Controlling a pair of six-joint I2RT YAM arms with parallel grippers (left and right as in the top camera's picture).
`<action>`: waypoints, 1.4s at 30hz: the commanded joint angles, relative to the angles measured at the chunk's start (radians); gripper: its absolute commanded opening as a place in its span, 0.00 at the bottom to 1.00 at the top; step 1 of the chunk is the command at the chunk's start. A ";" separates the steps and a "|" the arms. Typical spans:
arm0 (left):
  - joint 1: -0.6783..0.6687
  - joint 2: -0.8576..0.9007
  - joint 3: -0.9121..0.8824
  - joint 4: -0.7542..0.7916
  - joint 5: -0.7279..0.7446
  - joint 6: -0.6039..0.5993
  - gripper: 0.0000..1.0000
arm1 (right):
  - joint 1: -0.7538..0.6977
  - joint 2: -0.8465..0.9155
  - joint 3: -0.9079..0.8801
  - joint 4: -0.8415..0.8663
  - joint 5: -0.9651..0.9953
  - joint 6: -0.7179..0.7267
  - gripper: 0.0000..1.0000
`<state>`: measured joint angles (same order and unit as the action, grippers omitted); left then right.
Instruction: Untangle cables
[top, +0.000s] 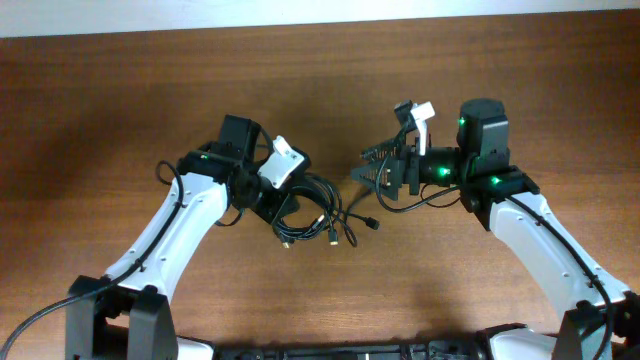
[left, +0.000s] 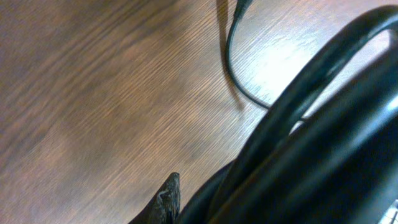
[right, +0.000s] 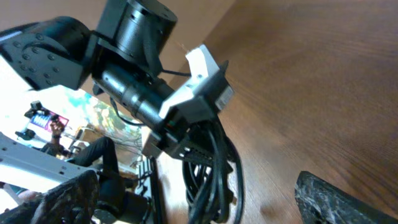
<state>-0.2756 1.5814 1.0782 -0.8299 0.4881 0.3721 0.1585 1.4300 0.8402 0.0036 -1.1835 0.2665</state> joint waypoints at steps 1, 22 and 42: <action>-0.001 0.000 0.011 0.043 0.166 0.053 0.00 | 0.012 0.039 0.012 -0.050 0.010 -0.024 0.93; 0.030 -0.001 0.043 0.114 0.185 -0.122 0.09 | 0.179 0.056 0.012 -0.109 0.241 0.038 0.04; 0.202 -0.002 0.092 0.058 0.259 -0.858 0.86 | 0.179 0.056 0.012 0.084 0.481 0.500 0.04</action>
<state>-0.0547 1.5814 1.1736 -0.7544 0.7151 -0.4450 0.3370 1.4845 0.8425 0.0666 -0.7067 0.6823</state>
